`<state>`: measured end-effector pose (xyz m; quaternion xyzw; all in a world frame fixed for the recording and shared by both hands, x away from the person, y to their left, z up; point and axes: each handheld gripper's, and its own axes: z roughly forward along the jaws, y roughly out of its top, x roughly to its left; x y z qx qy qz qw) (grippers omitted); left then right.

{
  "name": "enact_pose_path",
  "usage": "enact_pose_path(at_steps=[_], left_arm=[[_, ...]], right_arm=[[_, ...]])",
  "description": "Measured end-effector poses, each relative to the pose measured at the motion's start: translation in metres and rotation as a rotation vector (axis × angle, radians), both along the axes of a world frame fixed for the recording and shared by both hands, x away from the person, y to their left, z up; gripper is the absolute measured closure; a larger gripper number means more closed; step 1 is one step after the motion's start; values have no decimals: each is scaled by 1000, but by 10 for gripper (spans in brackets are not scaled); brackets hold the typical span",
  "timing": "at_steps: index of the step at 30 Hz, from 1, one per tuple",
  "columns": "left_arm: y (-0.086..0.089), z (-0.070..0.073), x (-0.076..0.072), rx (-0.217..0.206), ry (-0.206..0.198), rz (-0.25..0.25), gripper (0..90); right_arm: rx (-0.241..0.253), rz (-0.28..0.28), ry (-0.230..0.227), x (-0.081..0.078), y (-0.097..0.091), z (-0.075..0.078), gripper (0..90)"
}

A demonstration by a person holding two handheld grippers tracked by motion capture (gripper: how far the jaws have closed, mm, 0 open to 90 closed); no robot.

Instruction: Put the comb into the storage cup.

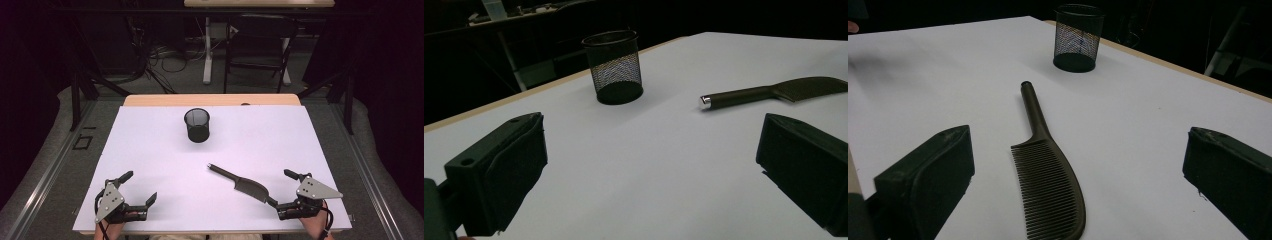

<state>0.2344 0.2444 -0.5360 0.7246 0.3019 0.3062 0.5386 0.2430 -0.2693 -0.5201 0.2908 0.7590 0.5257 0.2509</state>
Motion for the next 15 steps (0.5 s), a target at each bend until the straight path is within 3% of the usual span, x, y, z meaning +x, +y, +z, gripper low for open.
enact_pose_path(at_steps=[15], left_arm=[[1, 0, 1, 5, -1, 6, 0]], right_arm=[[-42, 17, 51, 7, 14, 1, 0]])
